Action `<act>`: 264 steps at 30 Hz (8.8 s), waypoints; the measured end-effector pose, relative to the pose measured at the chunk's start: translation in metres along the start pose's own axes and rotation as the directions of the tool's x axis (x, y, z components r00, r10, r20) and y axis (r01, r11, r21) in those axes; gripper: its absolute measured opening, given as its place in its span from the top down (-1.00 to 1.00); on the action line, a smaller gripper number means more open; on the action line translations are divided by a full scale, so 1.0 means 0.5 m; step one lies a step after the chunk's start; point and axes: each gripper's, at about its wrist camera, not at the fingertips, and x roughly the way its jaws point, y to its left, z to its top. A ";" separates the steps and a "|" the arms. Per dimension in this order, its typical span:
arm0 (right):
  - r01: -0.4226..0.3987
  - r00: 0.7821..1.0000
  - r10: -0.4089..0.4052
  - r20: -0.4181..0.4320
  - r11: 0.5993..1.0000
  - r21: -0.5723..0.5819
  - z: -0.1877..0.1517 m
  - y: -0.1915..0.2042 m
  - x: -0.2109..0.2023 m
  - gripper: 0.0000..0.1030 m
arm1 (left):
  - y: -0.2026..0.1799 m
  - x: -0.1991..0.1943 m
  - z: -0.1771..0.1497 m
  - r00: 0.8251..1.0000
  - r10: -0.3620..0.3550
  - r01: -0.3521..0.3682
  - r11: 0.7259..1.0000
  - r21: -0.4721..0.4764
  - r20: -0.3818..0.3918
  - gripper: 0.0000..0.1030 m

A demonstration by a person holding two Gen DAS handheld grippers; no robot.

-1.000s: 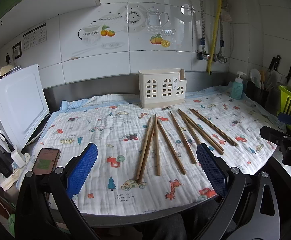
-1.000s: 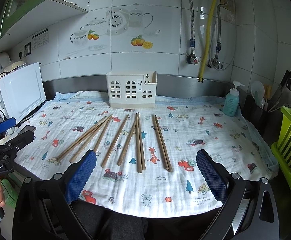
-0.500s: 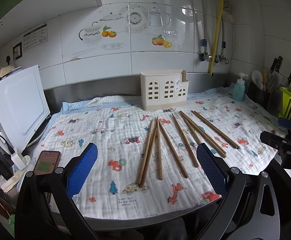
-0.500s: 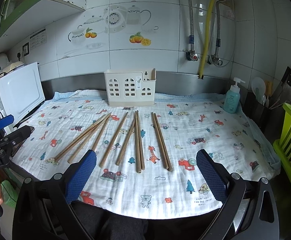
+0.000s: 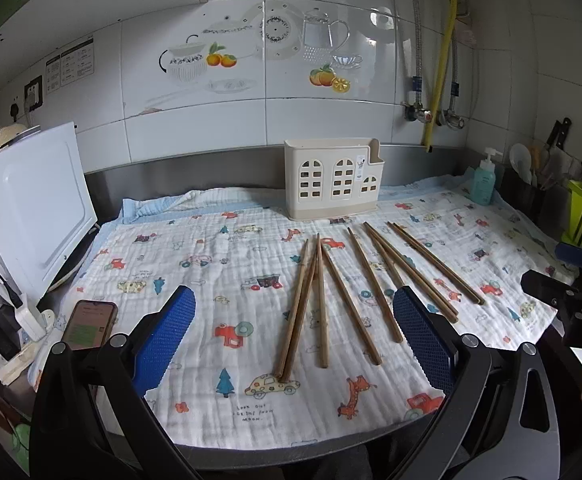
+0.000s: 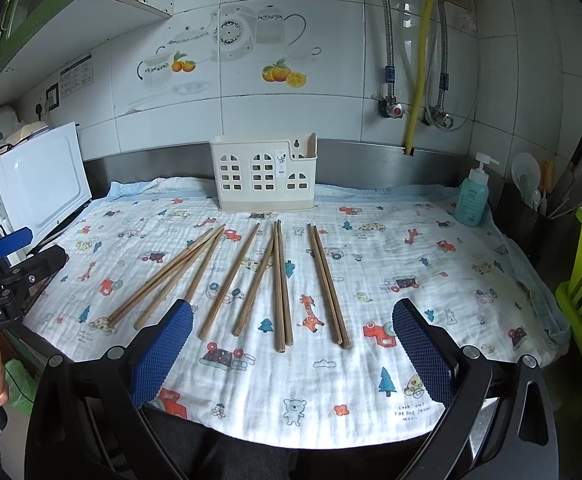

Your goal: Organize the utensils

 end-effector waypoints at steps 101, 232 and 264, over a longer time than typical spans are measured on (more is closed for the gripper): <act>-0.071 0.964 0.087 -0.252 0.995 0.070 -0.036 -0.150 0.295 0.45 | 0.031 0.335 -0.056 0.927 -0.042 0.072 0.995 0.067 -0.374 0.49; -0.103 0.994 0.105 0.033 0.993 -0.063 0.146 -0.091 0.164 0.87 | 0.056 0.294 -0.018 0.897 -0.129 0.163 0.986 0.044 -0.423 0.82; -0.114 0.992 0.119 0.051 0.989 -0.098 0.173 -0.072 0.170 0.87 | 0.055 0.298 -0.027 0.882 -0.132 0.171 0.984 0.046 -0.453 0.81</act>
